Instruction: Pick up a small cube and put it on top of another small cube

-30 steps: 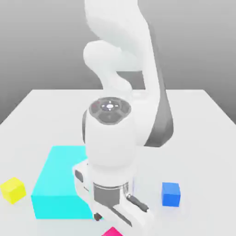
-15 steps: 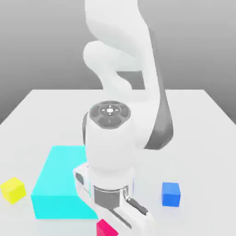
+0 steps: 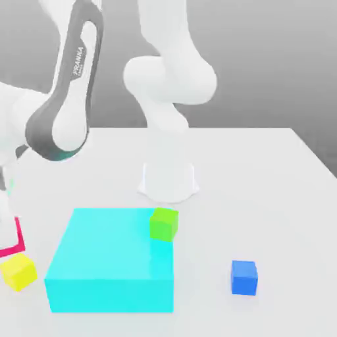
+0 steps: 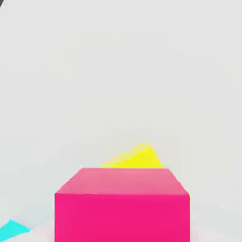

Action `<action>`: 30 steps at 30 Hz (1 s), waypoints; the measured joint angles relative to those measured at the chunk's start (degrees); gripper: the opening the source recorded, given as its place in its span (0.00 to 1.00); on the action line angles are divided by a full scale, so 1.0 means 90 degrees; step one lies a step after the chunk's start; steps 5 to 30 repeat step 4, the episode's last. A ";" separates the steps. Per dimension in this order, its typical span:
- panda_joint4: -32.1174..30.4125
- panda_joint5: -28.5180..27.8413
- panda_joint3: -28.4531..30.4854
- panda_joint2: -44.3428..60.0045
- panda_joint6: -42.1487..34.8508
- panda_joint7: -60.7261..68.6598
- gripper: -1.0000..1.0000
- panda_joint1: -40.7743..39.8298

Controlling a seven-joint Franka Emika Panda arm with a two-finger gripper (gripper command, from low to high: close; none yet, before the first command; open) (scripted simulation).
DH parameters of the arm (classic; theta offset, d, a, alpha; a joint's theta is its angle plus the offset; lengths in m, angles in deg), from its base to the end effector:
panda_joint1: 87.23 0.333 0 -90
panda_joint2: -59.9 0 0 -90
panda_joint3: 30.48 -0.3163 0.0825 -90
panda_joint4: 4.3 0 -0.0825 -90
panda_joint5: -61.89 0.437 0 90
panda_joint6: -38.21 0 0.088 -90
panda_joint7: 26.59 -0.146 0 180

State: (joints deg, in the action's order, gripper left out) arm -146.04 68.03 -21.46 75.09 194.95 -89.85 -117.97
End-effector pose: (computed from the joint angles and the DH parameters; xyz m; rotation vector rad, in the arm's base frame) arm 0.3768 -0.3255 0.1024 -1.8379 2.5459 -0.0024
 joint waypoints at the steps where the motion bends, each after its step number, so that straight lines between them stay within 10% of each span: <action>1: 0.0005 0.0052 -0.0038 0.0138 0.0128 0.0042 1.00 -0.0036; 30: 0.0005 0.0052 -0.0038 0.0138 0.0128 0.0042 1.00 -0.0036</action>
